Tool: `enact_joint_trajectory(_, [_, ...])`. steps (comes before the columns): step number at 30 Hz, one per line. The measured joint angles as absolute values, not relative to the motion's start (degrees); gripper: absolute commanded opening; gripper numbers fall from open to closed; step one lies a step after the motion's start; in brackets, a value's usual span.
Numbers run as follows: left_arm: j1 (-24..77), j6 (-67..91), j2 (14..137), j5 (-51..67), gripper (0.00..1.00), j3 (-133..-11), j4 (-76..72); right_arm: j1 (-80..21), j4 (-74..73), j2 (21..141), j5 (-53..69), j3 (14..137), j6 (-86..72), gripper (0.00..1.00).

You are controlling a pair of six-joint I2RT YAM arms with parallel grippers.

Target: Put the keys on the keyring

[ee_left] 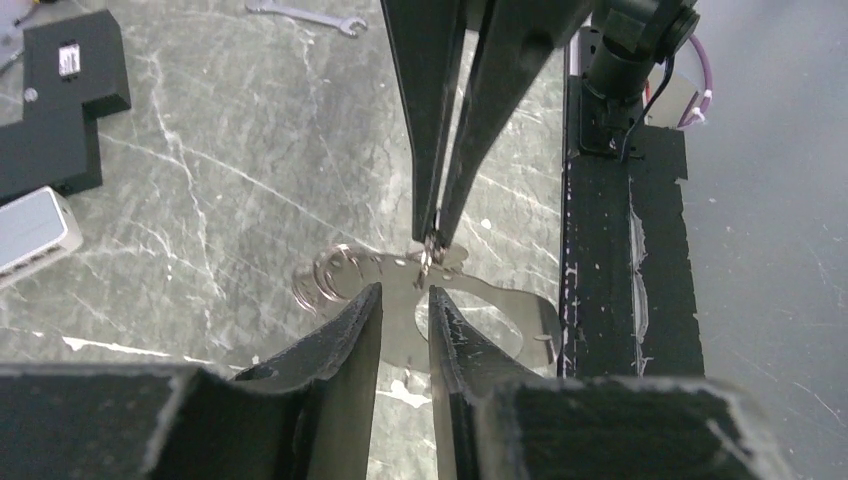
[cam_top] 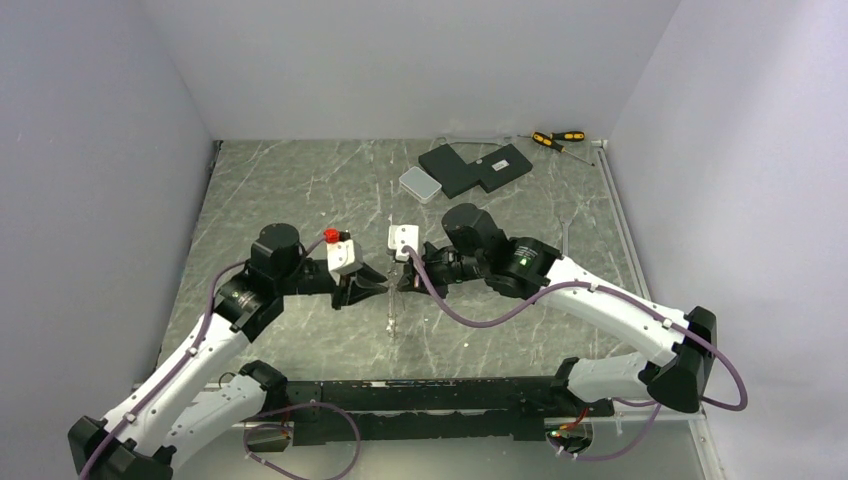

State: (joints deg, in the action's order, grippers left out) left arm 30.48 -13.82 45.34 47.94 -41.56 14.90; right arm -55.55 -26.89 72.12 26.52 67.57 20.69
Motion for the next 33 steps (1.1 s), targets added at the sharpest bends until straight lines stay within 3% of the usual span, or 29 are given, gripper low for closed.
enact_joint_trajectory(20, [37.0,-16.9,53.1,48.0,0.21,-49.6,22.6,-57.2,-33.4,73.0,22.5,68.5,21.5,0.0])
enact_joint_trajectory(33, [39.7,-19.0,53.7,43.6,0.29,-50.9,22.6,-57.7,-33.6,72.9,21.6,68.5,21.5,0.0])
